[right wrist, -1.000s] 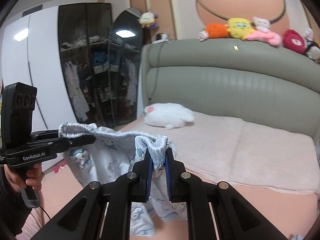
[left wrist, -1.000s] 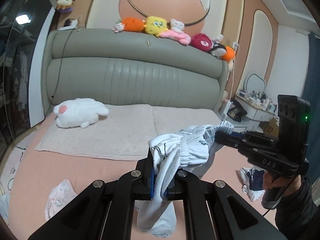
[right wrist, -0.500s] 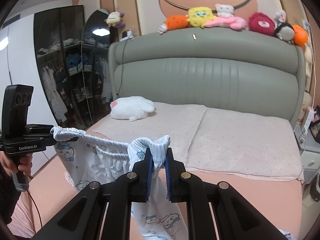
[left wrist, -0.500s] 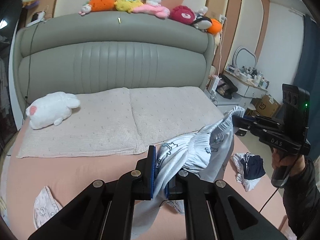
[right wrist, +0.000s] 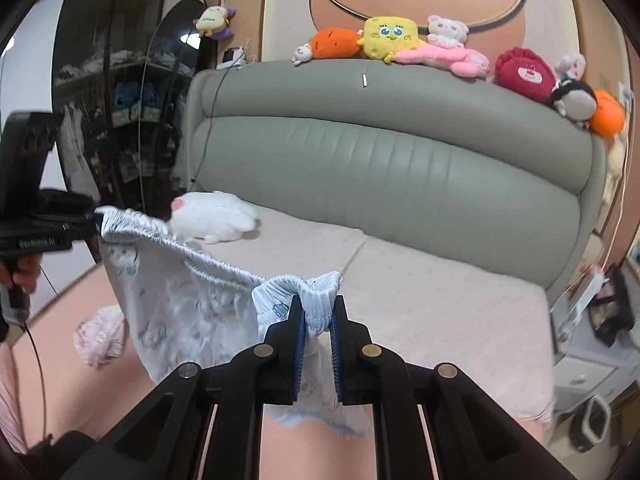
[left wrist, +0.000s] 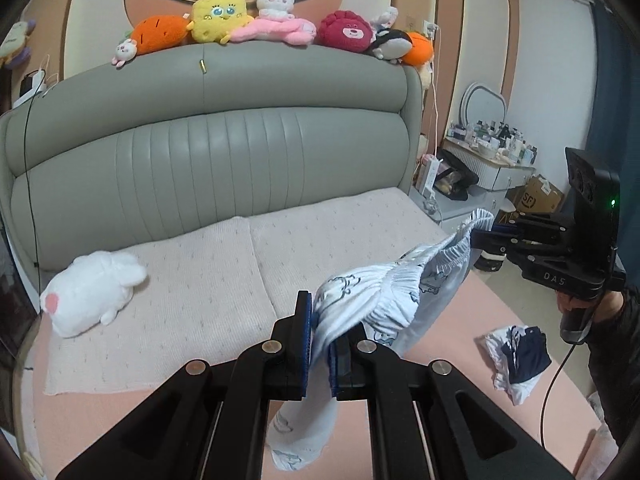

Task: Fold clothes
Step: 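Raise the pants by the waistband and swing them over the bed, then lower the pants flat onto the bed and open both grippers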

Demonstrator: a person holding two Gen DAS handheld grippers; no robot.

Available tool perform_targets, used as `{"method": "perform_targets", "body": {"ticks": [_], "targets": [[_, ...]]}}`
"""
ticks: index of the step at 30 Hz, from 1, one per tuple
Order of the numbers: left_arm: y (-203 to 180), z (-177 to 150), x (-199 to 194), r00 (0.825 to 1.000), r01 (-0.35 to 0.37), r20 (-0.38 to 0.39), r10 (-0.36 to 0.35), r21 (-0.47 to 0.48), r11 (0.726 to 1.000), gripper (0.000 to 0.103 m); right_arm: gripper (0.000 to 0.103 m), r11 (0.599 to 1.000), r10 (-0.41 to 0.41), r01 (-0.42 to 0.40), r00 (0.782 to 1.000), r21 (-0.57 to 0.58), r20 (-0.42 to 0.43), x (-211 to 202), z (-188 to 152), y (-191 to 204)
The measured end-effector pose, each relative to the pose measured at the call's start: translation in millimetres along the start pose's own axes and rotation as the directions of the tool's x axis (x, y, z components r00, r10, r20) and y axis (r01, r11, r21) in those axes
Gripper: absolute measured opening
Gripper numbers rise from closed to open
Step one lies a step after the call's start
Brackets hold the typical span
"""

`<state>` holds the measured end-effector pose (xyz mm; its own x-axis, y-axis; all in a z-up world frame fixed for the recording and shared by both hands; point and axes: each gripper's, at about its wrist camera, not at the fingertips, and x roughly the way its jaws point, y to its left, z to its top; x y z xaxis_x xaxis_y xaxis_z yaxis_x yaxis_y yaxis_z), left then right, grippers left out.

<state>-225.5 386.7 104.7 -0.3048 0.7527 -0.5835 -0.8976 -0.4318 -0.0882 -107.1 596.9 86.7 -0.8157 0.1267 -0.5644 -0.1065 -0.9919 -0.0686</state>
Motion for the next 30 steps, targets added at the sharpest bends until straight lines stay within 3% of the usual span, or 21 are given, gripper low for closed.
{"method": "perform_targets", "body": {"ticks": [3,8,10,13,17,20,22,23,24,25,27,30], "targets": [[0,-12,-1,0.999,0.035,0.012,-0.035,-0.001,0.999,0.006,0.01,0.999,-0.013,0.013,1.0,-0.036,-0.01,-4,-11,-4],[-3,-75,9,0.991,0.129,-0.034,-0.132,-0.084,0.988,0.006,0.01,0.993,0.059,-0.071,0.991,-0.099,-0.118,0,-88,20],[-7,-112,18,0.979,0.174,-0.084,-0.186,-0.133,0.976,0.006,0.01,0.986,0.11,-0.133,0.974,-0.105,-0.197,8,-133,40],[-25,-164,33,0.961,0.177,-0.188,-0.201,-0.137,0.975,0.006,0.01,0.983,0.158,-0.178,0.943,-0.045,-0.292,18,-192,59],[-43,-204,44,0.939,0.184,-0.258,-0.226,-0.176,0.967,0.006,0.01,0.985,0.162,-0.131,0.917,0.108,-0.366,27,-259,60],[-53,-224,52,0.927,0.176,-0.29,-0.239,-0.226,0.958,0.007,0.019,0.979,0.116,-0.043,0.919,0.198,-0.376,28,-283,48],[-62,-228,56,0.928,0.132,-0.314,-0.203,-0.234,0.963,0.019,0.056,0.96,0.106,0.002,0.922,0.28,-0.371,23,-293,40],[-67,-230,55,0.931,0.114,-0.317,-0.183,-0.224,0.968,0.024,0.065,0.944,0.112,0.016,0.923,0.329,-0.368,20,-299,36],[-73,-231,52,0.936,0.112,-0.303,-0.176,-0.216,0.97,0.041,0.072,0.928,0.13,0.016,0.922,0.371,-0.365,17,-302,32],[-78,-233,49,0.943,0.126,-0.275,-0.186,-0.22,0.967,0.066,0.072,0.915,0.141,0.016,0.924,0.403,-0.356,12,-304,32],[-84,-236,40,0.949,0.19,-0.195,-0.246,-0.269,0.944,0.095,0.073,0.901,0.132,0.03,0.931,0.432,-0.34,2,-309,32],[-91,-236,34,0.946,0.268,-0.083,-0.314,-0.345,0.899,0.103,0.08,0.892,0.049,0.114,0.938,0.438,-0.344,-8,-315,33]]}}
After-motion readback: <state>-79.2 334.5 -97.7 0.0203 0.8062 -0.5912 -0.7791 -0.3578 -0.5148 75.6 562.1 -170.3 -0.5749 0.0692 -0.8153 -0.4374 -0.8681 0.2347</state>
